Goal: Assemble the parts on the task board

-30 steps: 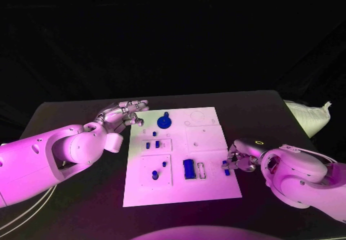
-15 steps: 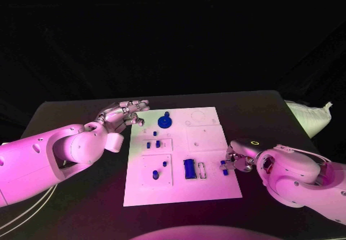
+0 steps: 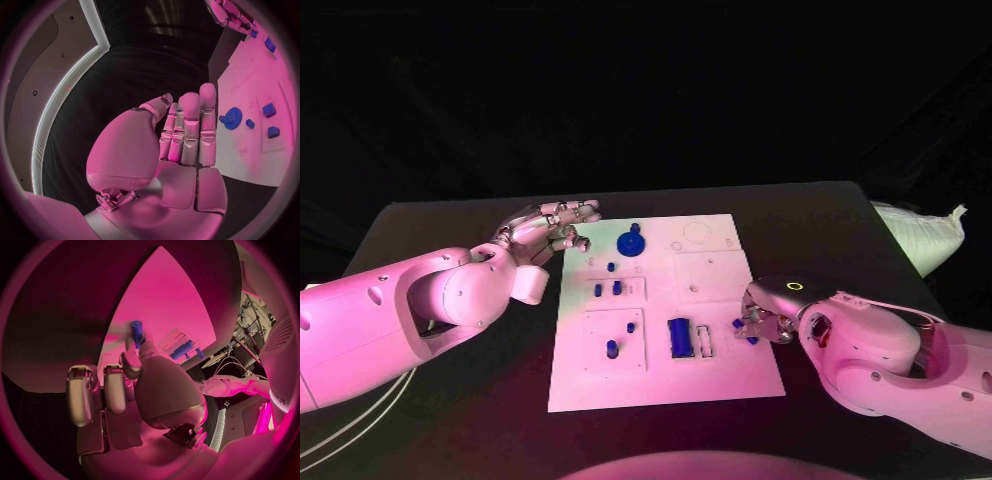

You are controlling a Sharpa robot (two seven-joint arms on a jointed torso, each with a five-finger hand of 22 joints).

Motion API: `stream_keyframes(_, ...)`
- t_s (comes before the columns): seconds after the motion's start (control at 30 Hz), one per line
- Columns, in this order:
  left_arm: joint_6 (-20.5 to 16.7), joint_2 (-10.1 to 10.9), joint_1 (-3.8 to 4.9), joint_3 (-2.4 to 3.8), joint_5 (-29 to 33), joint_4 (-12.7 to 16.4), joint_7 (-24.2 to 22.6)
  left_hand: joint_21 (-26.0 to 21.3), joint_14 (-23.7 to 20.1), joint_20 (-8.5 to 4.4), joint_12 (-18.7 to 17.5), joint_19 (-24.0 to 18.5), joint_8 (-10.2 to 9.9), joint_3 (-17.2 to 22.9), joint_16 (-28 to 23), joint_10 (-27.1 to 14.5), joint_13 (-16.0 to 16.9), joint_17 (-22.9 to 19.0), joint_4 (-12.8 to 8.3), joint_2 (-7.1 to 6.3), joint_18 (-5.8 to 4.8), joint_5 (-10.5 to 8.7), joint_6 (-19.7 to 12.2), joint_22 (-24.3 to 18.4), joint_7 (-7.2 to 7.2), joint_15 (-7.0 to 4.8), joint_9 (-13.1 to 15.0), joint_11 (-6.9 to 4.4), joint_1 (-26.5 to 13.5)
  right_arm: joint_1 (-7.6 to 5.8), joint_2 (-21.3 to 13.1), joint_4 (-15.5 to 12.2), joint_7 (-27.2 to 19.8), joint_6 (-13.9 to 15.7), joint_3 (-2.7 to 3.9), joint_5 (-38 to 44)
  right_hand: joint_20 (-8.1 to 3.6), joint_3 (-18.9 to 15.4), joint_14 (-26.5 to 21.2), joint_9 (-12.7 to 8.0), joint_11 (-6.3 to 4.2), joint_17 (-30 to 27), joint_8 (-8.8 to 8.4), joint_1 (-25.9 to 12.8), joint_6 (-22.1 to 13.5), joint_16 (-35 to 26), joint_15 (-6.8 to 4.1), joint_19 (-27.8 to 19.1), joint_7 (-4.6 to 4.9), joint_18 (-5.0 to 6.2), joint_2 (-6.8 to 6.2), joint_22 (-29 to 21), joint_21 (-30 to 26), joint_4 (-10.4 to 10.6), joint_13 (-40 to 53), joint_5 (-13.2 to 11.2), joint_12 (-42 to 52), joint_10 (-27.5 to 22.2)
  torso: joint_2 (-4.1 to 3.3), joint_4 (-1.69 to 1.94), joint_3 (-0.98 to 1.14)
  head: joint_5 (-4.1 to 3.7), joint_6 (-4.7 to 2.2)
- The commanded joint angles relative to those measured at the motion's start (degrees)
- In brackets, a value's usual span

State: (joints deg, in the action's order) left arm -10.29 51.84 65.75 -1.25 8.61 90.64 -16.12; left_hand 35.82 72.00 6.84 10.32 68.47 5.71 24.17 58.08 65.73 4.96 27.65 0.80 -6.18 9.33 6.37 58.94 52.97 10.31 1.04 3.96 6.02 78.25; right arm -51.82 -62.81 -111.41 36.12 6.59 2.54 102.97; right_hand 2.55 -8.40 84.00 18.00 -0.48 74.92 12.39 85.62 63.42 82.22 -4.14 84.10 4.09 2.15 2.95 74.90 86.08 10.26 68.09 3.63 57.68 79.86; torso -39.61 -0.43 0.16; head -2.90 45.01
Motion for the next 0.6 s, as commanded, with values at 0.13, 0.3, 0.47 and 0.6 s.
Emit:
stream_keyframes(0.13, 1.00, -0.06, -0.01, 0.03, -0.46, 0.13, -0.23, -0.16, -0.52, -0.03, 0.16, -0.32, 0.37, -0.28, -0.28, -0.35, 0.03, -0.05, -0.02, 0.06, 1.02, -0.10, -0.45, -0.05, 0.11, -0.02, -0.05, -0.06, 0.29, 1.20, 0.49, 1.06, 1.87, -5.70, -0.95, -0.02, -0.21, 0.77, 3.31, -0.28, 0.05, 0.39, -1.19, 2.17, -0.45, 0.04, 0.02, 1.80, 0.08, -0.69, 1.90, 10.48, -0.09, 0.43, -0.51, -0.31, -1.06, -0.38, 0.01, 0.04, 0.00, 0.01, -0.01)
stream_keyframes(0.3, 1.02, -0.08, -0.02, 0.03, -0.50, 0.15, -0.24, -0.16, -0.52, -0.03, 0.16, -0.32, 0.37, -0.28, -0.28, -0.35, 0.03, -0.05, -0.02, 0.06, 1.02, -0.10, -0.45, -0.05, 0.11, -0.02, -0.05, -0.06, 0.29, 1.23, 0.67, 1.05, 2.00, -4.01, -0.95, -0.19, -0.08, 1.93, 3.28, -0.40, 0.17, 0.28, -1.73, 2.41, -0.76, -0.07, 0.14, 1.71, 0.24, -0.65, 1.57, 10.39, -0.18, 0.26, -0.87, 0.15, -1.75, -0.67, 0.03, 0.09, -0.02, 0.01, -0.05)
stream_keyframes(0.47, 1.01, -0.16, -0.02, 0.03, -0.52, 0.15, -0.22, -0.16, -0.52, -0.03, 0.16, -0.32, 0.37, -0.28, -0.28, -0.35, 0.03, -0.05, -0.02, 0.06, 1.02, -0.10, -0.45, -0.05, 0.11, -0.02, -0.05, -0.06, 0.29, 1.24, 0.76, 1.05, 2.39, -2.13, -0.95, -1.35, -0.02, 5.02, 3.30, -0.50, 0.24, 0.38, -2.42, 4.19, -0.78, -0.07, 0.17, 1.72, 0.38, -0.65, 1.73, 10.41, -0.19, -1.04, -1.14, 2.16, -2.38, -0.97, -0.02, 0.08, 0.00, -0.02, -0.03)
stream_keyframes(0.6, 1.02, -0.23, -0.02, 0.03, -0.62, 0.16, -0.23, -0.16, -0.52, -0.03, 0.16, -0.32, 0.37, -0.28, -0.28, -0.35, 0.03, -0.05, -0.02, 0.06, 1.02, -0.10, -0.45, -0.05, 0.11, -0.02, -0.05, -0.06, 0.29, 1.24, 0.74, 0.87, 2.04, 0.06, -0.95, -2.98, 0.02, 7.28, 3.30, -0.51, 0.26, 0.37, -2.77, 4.99, -0.67, -0.12, 0.22, 1.75, 0.44, -0.66, 1.76, 10.45, -0.18, -1.93, -1.17, 2.95, -2.53, -1.00, -0.02, 0.06, -0.01, 0.00, 0.02)
